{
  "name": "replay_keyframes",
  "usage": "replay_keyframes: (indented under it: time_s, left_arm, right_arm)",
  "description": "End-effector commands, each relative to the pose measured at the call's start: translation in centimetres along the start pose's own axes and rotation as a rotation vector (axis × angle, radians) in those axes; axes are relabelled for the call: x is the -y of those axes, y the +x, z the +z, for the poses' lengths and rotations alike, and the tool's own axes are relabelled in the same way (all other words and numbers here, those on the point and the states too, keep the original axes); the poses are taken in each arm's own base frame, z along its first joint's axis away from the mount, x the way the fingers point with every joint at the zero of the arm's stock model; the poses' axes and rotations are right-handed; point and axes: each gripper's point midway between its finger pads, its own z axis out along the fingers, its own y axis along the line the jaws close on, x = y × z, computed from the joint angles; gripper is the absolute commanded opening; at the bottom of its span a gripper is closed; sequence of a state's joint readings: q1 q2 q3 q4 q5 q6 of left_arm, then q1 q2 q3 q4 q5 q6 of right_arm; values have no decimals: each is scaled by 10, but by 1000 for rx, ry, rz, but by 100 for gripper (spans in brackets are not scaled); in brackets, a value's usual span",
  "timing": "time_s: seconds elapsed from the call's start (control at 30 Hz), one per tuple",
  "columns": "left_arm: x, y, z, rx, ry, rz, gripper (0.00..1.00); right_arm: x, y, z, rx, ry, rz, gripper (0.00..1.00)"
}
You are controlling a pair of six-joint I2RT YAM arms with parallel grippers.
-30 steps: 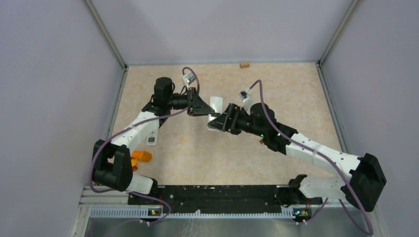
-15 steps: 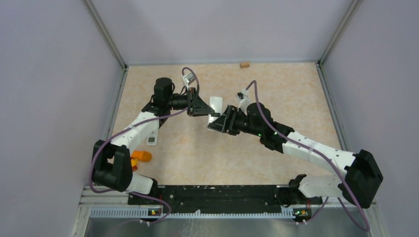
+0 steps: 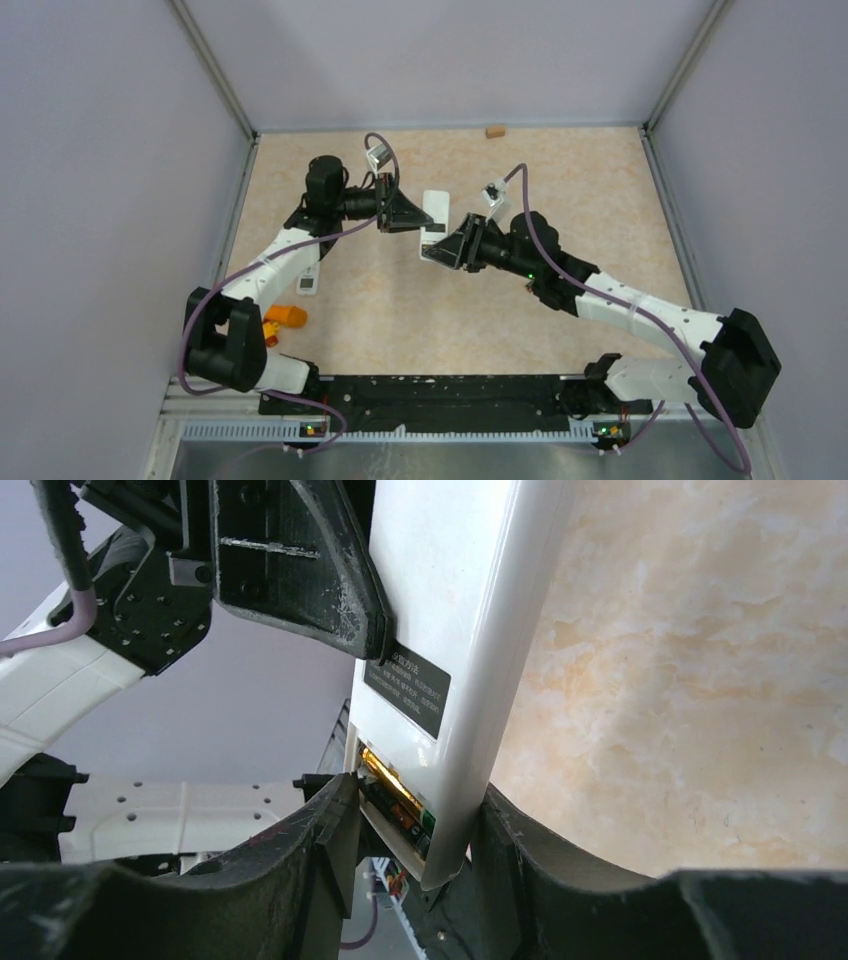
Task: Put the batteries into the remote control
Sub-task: Load the battery into the remote control.
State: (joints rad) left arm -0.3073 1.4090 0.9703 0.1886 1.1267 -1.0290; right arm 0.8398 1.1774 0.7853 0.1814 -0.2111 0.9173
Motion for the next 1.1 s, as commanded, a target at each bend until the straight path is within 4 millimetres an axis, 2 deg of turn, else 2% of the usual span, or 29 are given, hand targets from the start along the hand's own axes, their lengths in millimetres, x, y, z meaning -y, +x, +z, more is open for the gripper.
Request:
replay_keyframes:
  time_s: [0.0, 0.13, 0.2, 0.27, 0.33, 0.37, 0.47, 0.63, 0.87, 1.0, 1.07]
  left_arm:
    - [37, 9, -5, -28, 109, 2, 0]
    - [48, 13, -9, -33, 138, -40, 0]
    - [49, 14, -9, -36, 134, -33, 0]
    - [50, 12, -10, -31, 127, -11, 0]
    - [49, 10, -9, -19, 113, 5, 0]
    - [50, 9, -9, -10, 110, 22, 0]
    - [48, 6, -9, 14, 85, 54, 0]
    - [55, 3, -11, 46, 90, 98, 0]
    - [67, 6, -15, 53, 111, 119, 0]
    - [73, 6, -17, 65, 116, 134, 0]
    - [76, 5, -18, 70, 119, 142, 0]
  right_arm:
    - [-48, -28, -11, 118, -218, -139, 34]
    - [-53, -34, -16, 159, -250, -152, 35]
    - [-56, -36, -19, 171, -262, -149, 39]
    - [-58, -36, -22, 171, -276, -151, 50]
    - [-61, -35, -28, 173, -291, -156, 68]
    - [-63, -35, -31, 175, -299, -160, 73]
    - [-62, -36, -40, 195, -294, -161, 79]
    - [-59, -35, -39, 172, -269, -147, 75]
    - [-57, -25, -29, 117, -286, -143, 52]
    - [-54, -25, -27, 116, -271, -156, 43]
    - [-48, -28, -26, 119, -225, -164, 41]
